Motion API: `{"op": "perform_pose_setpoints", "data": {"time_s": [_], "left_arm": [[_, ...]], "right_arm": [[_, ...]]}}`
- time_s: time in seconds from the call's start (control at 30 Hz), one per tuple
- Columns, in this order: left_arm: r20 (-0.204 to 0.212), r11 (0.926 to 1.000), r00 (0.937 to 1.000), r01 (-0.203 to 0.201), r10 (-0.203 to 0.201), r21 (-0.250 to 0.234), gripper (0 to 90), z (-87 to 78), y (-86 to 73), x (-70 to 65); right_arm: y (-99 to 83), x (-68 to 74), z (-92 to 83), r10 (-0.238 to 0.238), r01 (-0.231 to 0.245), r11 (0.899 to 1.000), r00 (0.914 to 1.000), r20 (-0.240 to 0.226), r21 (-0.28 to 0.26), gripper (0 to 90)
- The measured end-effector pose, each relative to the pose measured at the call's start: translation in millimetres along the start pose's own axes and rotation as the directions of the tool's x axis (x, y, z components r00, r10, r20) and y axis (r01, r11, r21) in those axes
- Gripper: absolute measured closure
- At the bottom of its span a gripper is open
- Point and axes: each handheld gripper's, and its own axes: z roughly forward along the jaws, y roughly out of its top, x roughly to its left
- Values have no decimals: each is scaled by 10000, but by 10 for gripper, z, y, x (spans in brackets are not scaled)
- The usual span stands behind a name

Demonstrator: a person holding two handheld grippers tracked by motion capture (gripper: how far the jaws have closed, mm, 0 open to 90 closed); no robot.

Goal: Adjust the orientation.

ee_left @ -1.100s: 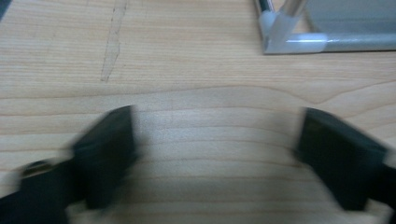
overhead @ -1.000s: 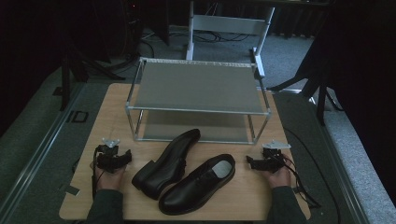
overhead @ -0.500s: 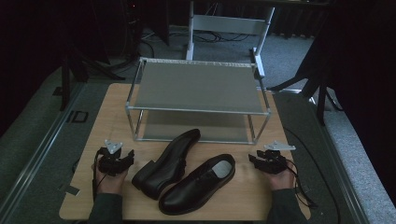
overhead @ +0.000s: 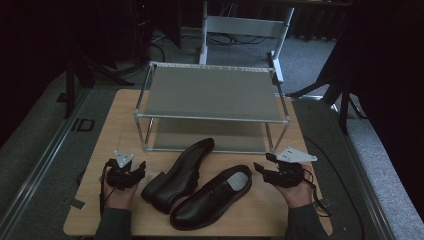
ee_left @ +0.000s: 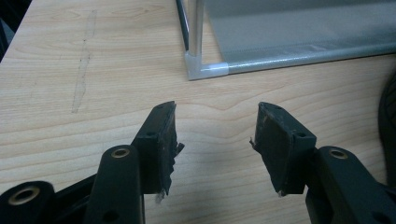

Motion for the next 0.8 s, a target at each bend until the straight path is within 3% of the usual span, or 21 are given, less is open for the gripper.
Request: {"op": "perform_pose_setpoints", "data": {"time_s": [0.07, 0.2, 0.23, 0.37, 0.63, 0.7, 0.8], "left_arm": [[-13, 10000, 10000, 32, -32, -22, 488, -3, -1, 2], [-66, 10000, 9999, 89, -89, 39, 489, 4, -4, 13], [-71, 9999, 9999, 78, -77, 82, 489, 8, -5, 17], [-81, 9999, 9999, 118, -117, 95, 490, 10, -5, 19], [-126, 9999, 9999, 95, -94, 106, 490, 17, -7, 20], [-136, 9999, 9998, 149, -148, 83, 490, 15, -7, 28], [-155, 9998, 9997, 184, -183, 84, 490, 16, -9, 41]], "right_arm": [[39, 79, 58, -338, 343, 9992, 9991, -265, 203, 401], [45, 157, 156, -496, 520, 9975, 9975, -495, 475, 372], [11, 228, 255, -689, 737, 9947, 9954, -668, 722, 370], [-24, 285, 403, -984, 1053, 9864, 9934, -596, 1262, 375], [13, 315, 643, -1279, 1405, 9729, 9887, -785, 1835, 542], [14, 316, 625, -1520, 1603, 9676, 9867, -571, 1950, 615], [-12, 292, 528, -1482, 1573, 9617, 9873, -570, 2243, 658]]}}
